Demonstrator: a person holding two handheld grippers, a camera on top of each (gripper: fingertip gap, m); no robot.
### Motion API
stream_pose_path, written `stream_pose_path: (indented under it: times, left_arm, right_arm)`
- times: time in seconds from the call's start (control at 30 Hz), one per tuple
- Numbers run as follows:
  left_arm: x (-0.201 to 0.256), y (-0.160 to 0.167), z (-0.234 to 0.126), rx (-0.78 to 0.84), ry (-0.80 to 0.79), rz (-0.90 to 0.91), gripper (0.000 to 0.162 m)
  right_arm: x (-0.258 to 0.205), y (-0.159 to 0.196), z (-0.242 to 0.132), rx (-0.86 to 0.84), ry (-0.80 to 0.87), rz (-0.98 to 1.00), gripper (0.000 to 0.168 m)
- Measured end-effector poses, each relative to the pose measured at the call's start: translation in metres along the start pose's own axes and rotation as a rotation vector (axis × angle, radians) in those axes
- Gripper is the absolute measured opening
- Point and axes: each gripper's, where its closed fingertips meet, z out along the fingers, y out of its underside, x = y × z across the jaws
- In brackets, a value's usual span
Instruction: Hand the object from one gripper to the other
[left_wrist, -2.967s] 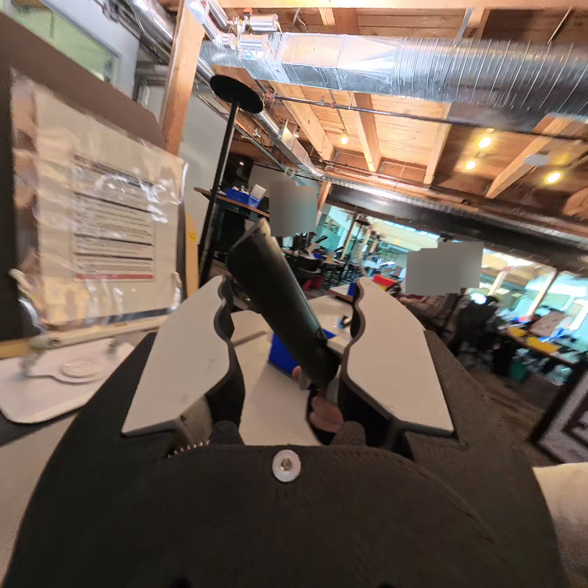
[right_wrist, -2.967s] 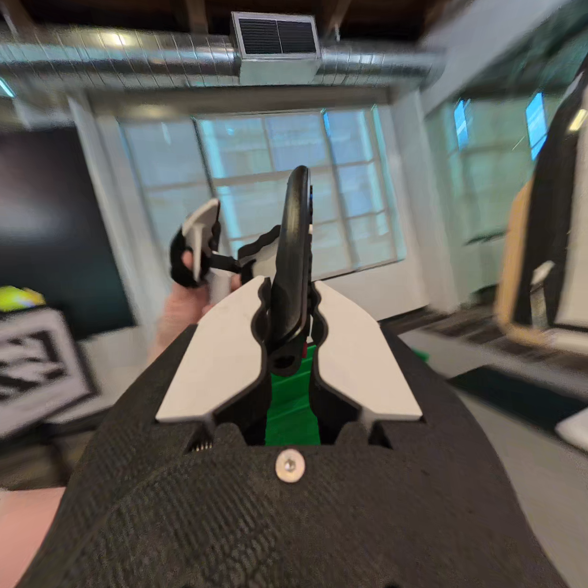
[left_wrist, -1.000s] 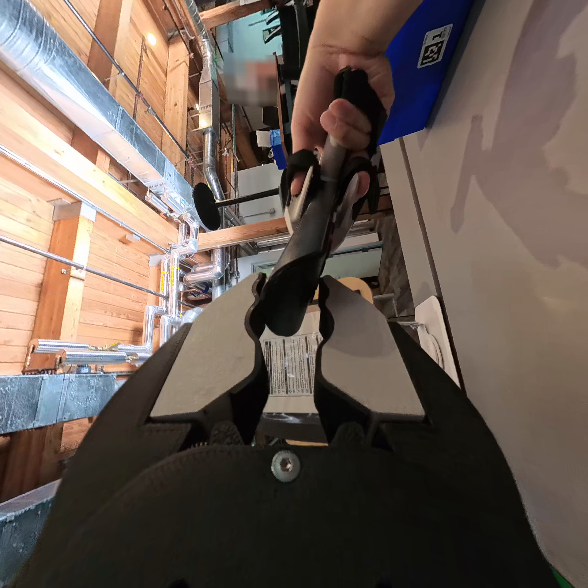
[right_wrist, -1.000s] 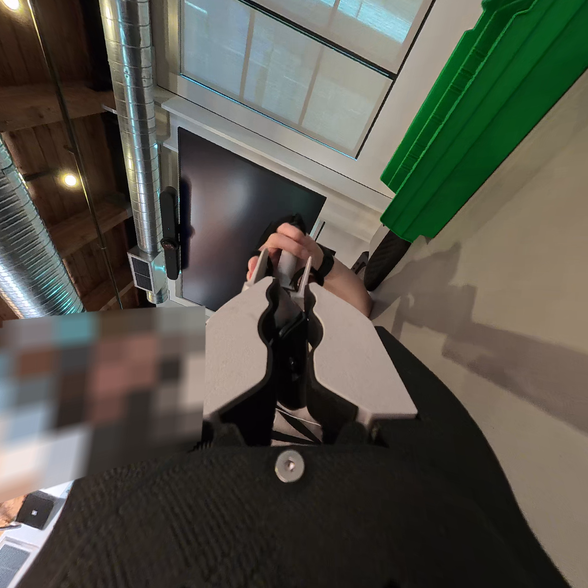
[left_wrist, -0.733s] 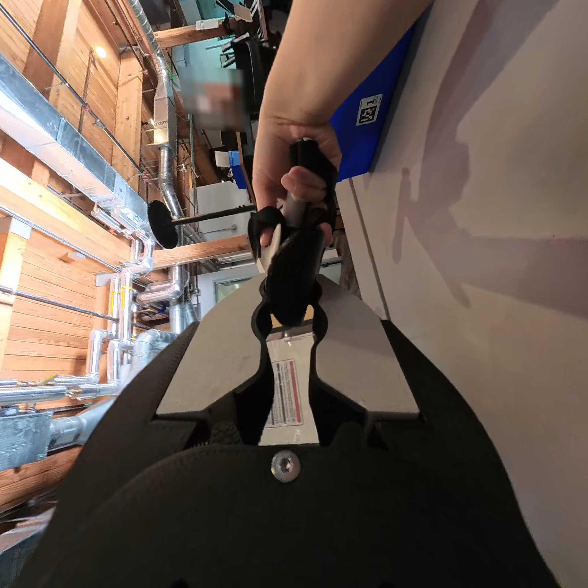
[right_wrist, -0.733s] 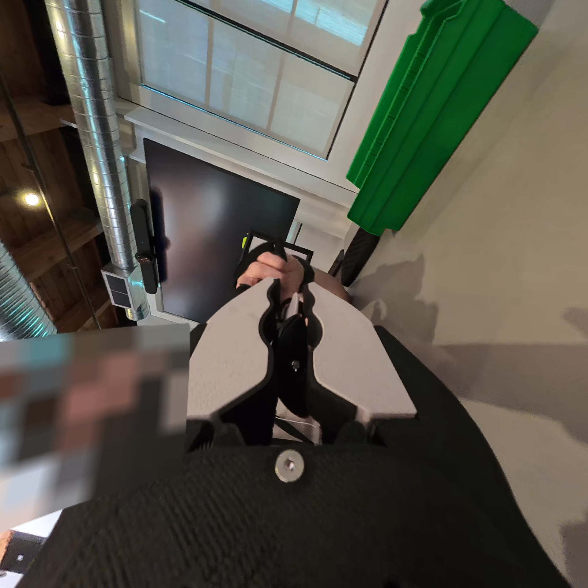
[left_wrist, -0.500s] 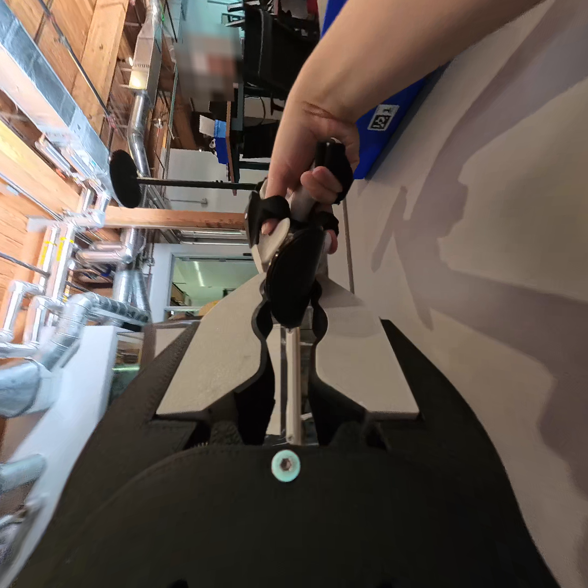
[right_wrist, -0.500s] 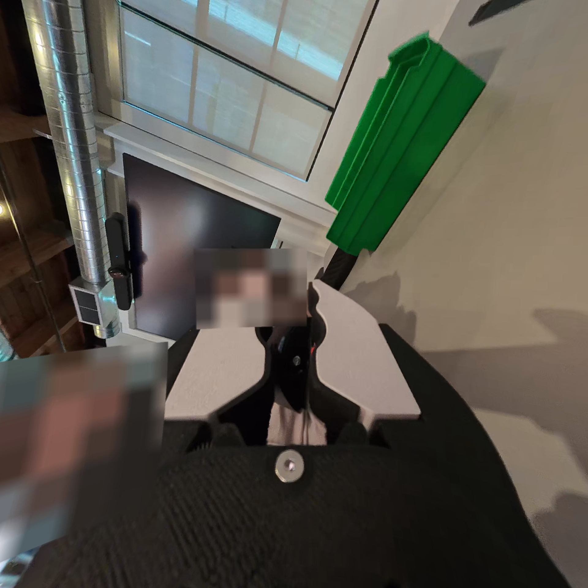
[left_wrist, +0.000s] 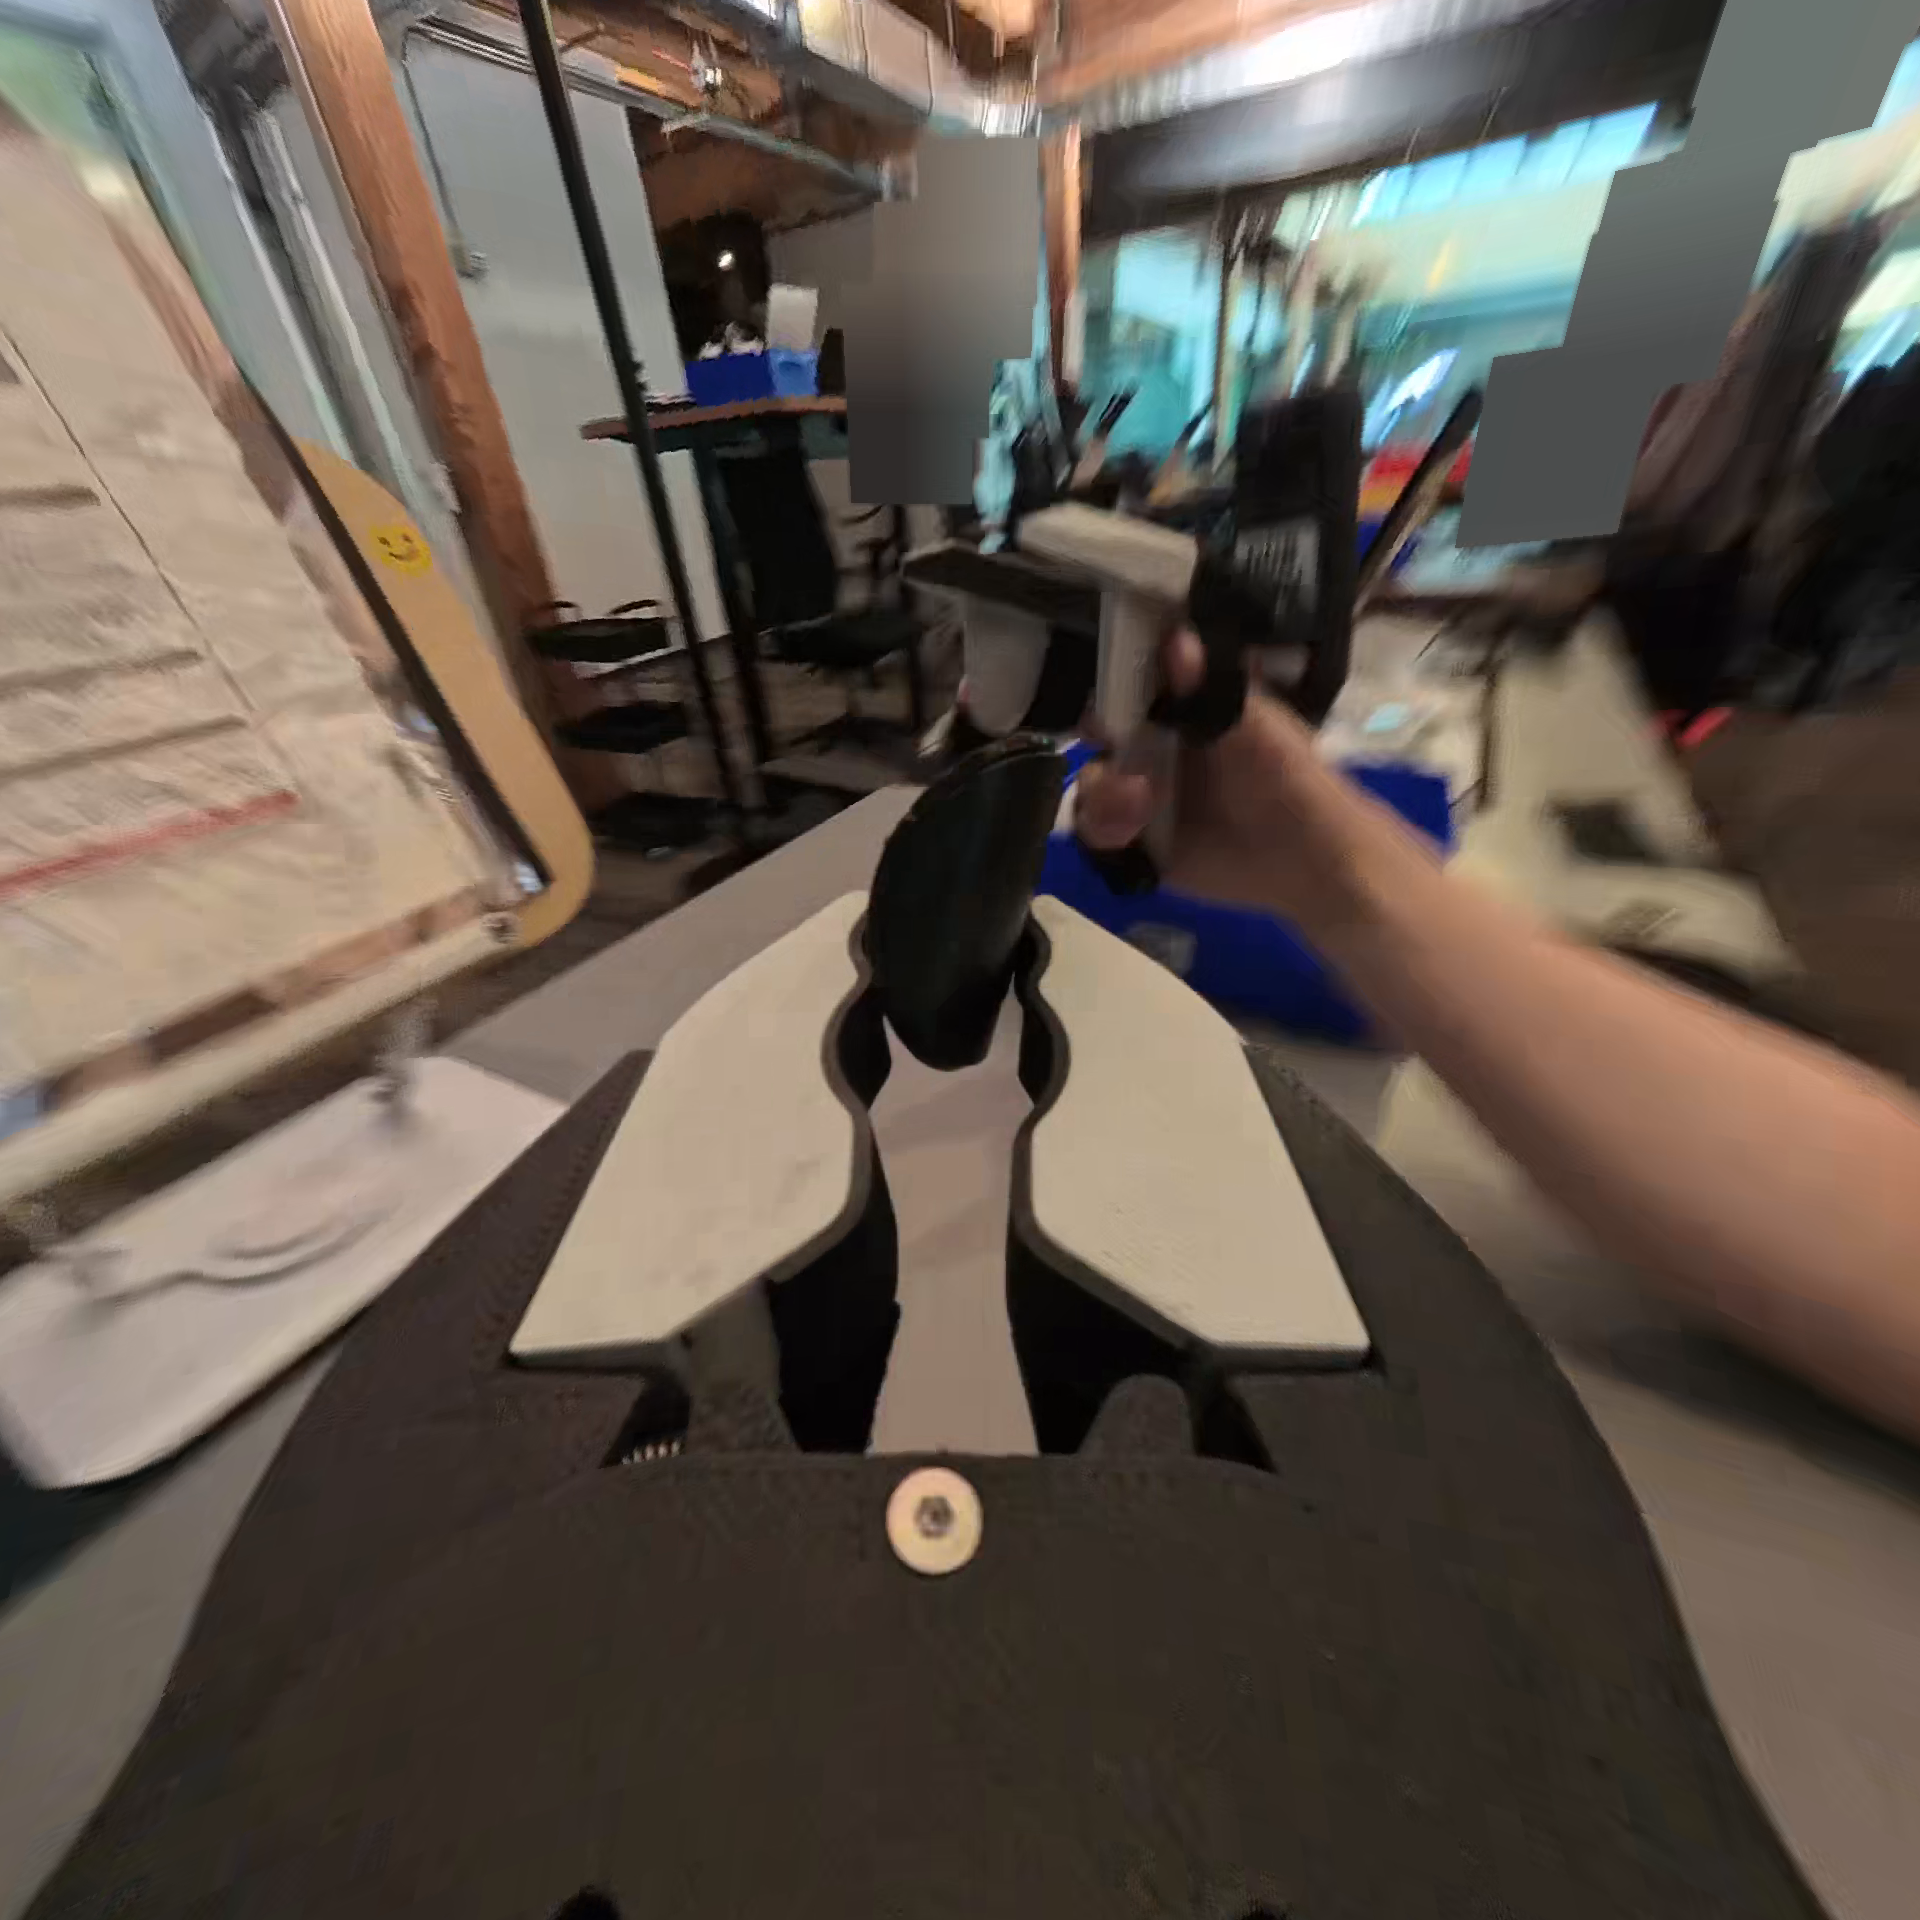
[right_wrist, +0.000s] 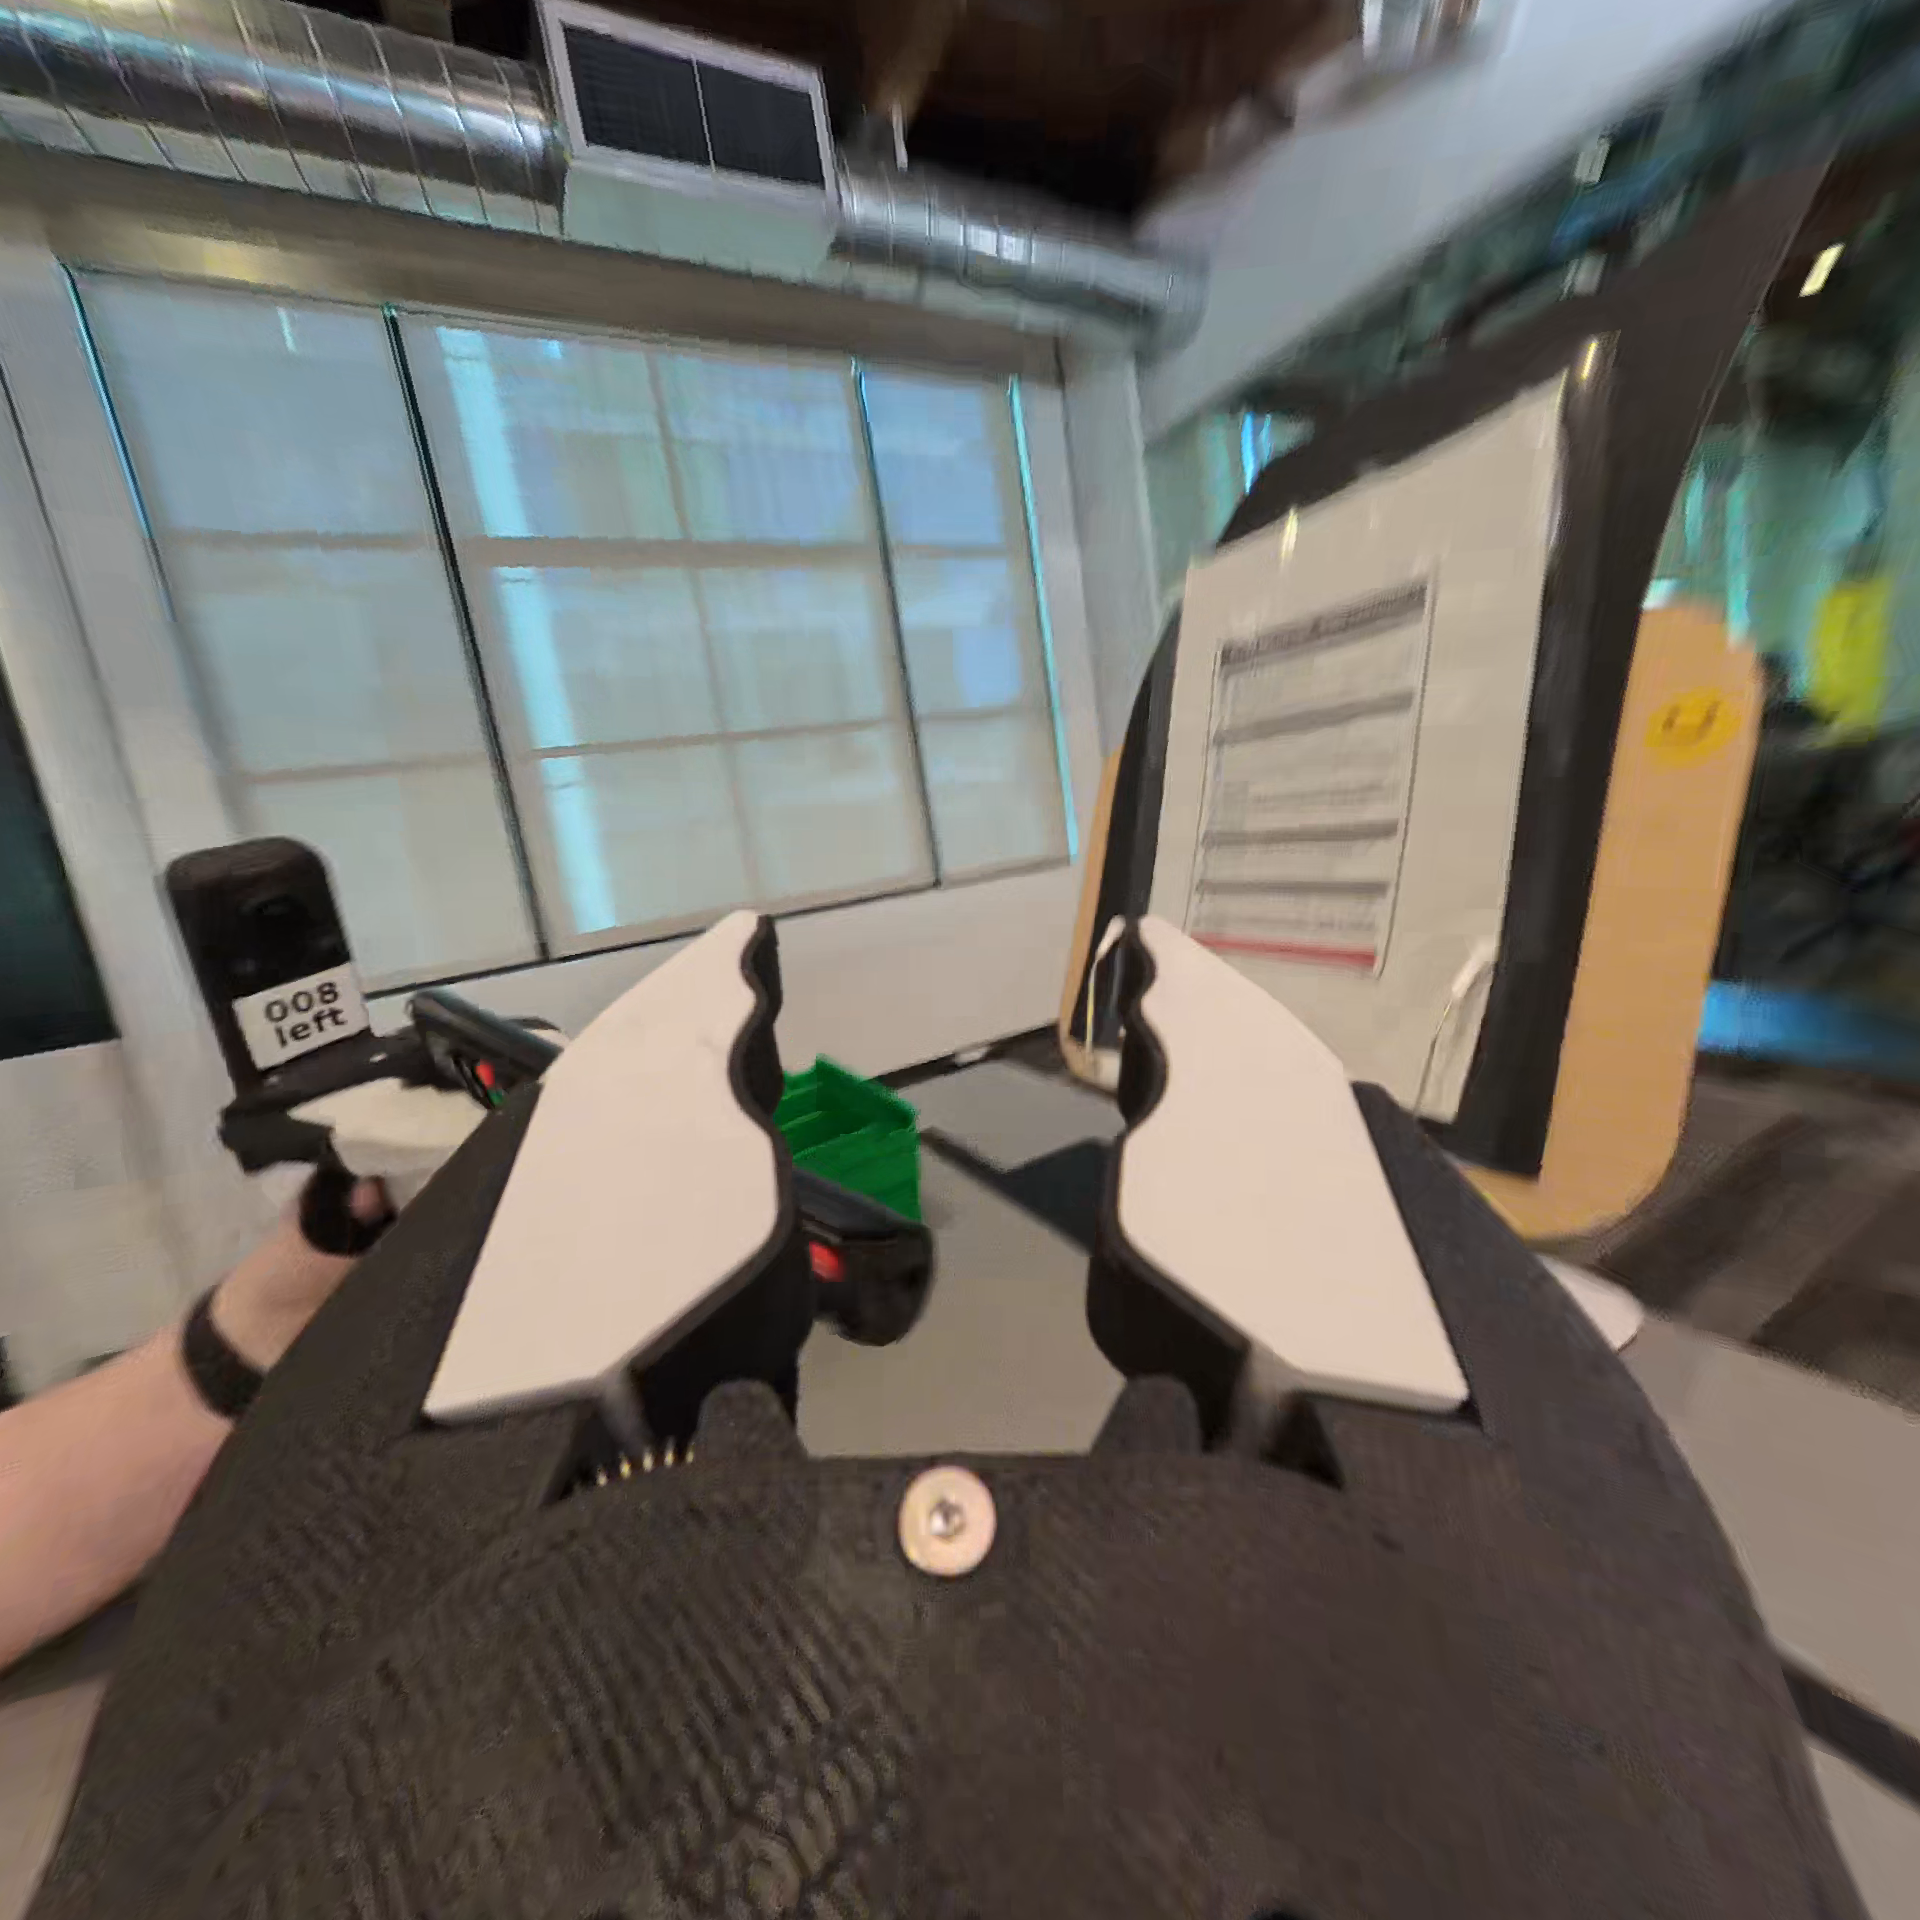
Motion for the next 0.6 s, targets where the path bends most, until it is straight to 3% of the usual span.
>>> stream_pose_path:
  times: [0.1,0.23,0.37,0.6]
  left_arm:
    - [-0.009,-0.025,-0.016,0.155,0.119,-0.304,0.021]
    - [-0.031,-0.043,-0.034,0.289,0.118,-0.471,0.021]
    - [-0.038,-0.057,-0.044,0.441,0.168,-0.642,0.021]
    - [-0.025,-0.051,-0.032,0.453,0.162,-0.662,0.021]
  right_arm:
    - [-0.015,-0.009,-0.001,0.097,-0.094,0.018,0.065]
    - [-0.036,-0.014,0.005,0.211,-0.302,0.249,0.067]
    - [-0.055,0.011,0.036,0.202,-0.317,0.310,0.069]
    - [-0.130,0.038,0.082,0.217,-0.481,0.517,0.064]
